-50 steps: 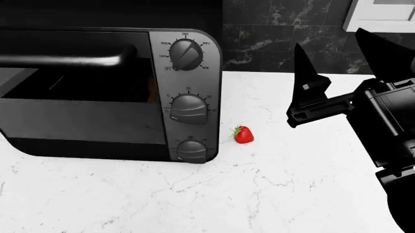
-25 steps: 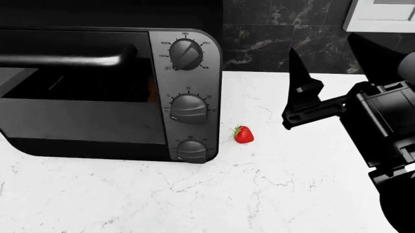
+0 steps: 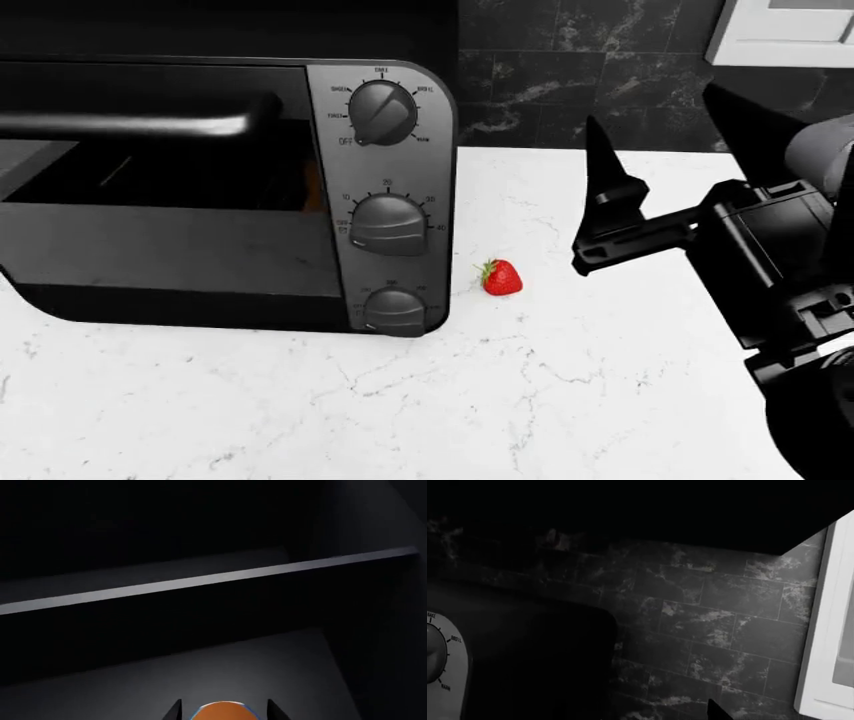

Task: Pick the honey bottle and salsa from the counter and place them in the cabinets closest to them.

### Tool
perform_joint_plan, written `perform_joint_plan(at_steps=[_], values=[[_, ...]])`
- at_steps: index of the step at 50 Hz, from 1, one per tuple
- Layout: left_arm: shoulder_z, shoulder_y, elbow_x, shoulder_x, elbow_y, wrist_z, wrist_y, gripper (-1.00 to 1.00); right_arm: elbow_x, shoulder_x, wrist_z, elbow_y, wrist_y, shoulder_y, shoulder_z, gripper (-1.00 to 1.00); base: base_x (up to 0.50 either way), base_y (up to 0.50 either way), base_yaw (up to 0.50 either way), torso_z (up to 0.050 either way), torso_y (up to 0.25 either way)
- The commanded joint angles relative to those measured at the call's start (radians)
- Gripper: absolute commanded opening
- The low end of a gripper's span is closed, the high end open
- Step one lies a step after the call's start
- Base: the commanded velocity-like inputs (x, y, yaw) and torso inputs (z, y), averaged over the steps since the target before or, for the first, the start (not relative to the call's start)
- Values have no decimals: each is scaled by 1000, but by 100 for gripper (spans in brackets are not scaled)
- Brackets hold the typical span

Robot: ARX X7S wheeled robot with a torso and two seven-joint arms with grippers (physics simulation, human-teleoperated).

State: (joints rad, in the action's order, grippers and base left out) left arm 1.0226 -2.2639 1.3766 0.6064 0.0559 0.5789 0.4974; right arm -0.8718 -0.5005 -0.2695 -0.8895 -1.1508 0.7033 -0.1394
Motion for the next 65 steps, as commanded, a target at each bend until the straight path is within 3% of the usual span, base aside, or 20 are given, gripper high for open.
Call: perform_joint_plan(at_steps=[1, 14, 20, 23, 31, 34, 37, 45, 65], values=[[-12, -14, -48, -25, 53, -22, -4, -100, 11, -6, -2, 6, 16, -8, 16, 100, 0, 0, 0, 0, 0], [24, -74, -203, -223, 539, -295, -69, -100, 39, -13, 14, 19, 65, -41, 31, 100, 0, 0, 0, 0, 0], [-48, -90, -303, -314, 759, -418, -80, -100, 38, -12, 9, 20, 64, -34, 40, 100, 0, 0, 0, 0, 2], [-192, -92, -445, -375, 868, -503, -43, -100, 36, -11, 5, 20, 63, -31, 44, 100, 0, 0, 0, 0, 0], [-783, -92, -1053, -523, 1025, -702, 124, -100, 52, -12, 10, 32, 82, -35, 63, 100, 0, 0, 0, 0, 0], [-921, -92, -1200, -549, 1043, -731, 172, -100, 48, -13, 8, 30, 81, -35, 61, 100, 0, 0, 0, 0, 3], [-989, -92, -1275, -561, 1050, -745, 214, -100, 49, -15, 8, 32, 85, -38, 61, 100, 0, 0, 0, 0, 0], [-1040, -92, -1288, -559, 1069, -722, 337, -100, 51, -17, 7, 35, 94, -43, 65, 100, 0, 0, 0, 0, 0], [-1036, -92, -1286, -555, 1121, -698, 459, -100, 56, -21, 3, 43, 113, -50, 76, 100, 0, 0, 0, 1, 1]])
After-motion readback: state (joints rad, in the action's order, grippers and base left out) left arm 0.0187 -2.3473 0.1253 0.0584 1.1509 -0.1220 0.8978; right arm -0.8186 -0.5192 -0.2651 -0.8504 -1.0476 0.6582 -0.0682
